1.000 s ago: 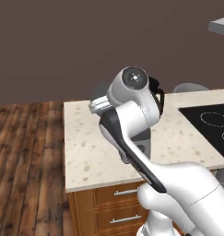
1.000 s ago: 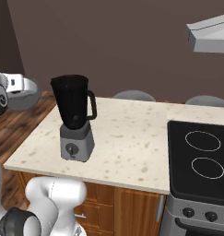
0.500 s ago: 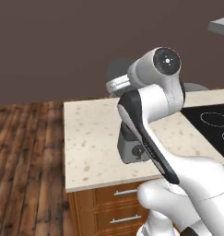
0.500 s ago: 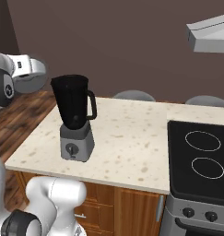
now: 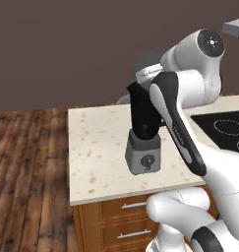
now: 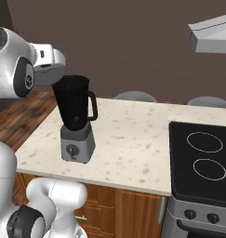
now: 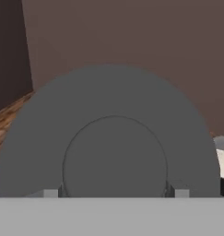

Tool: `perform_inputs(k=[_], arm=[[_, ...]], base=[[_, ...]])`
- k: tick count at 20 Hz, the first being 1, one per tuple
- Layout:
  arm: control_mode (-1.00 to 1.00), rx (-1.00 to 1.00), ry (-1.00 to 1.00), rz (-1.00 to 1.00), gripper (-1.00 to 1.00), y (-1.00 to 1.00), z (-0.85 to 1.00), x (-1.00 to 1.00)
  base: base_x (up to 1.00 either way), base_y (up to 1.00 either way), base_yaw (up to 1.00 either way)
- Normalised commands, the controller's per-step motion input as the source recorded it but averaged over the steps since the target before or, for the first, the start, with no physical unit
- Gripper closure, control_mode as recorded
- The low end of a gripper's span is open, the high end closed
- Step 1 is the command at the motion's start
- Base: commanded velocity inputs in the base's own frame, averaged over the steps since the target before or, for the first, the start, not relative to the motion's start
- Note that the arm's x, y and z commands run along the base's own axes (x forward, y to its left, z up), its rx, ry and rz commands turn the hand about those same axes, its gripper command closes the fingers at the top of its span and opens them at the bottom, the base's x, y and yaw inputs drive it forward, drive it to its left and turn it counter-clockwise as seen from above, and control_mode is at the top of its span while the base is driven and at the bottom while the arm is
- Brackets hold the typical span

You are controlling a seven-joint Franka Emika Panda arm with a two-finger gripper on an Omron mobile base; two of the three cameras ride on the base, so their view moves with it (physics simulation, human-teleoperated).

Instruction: Close the lid blender by securely placing the lid on top.

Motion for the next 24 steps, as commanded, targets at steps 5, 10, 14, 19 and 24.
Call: perform_inputs(k=[5, 10, 14, 19, 24], arm=[[-1.0, 0.1, 0.09, 0.01, 1.0, -0.34, 0.0, 0.31], [-1.0, 0.02, 0.13, 0.02, 1.0, -0.14, -0.04, 0.41], [-1.0, 0.0, 0.13, 0.03, 1.0, 0.0, -0.03, 0.47], [-1.0, -0.06, 0.23, 0.03, 1.0, 0.02, -0.02, 0.52], [-1.0, -0.09, 0.23, 0.05, 1.0, 0.01, -0.19, 0.41]], base=[[0.0, 0.0, 0.0], [0.0, 0.0, 0.0], [0.0, 0.0, 0.0], [0.0, 0.0, 0.0], [0.0, 0.0, 0.0]])
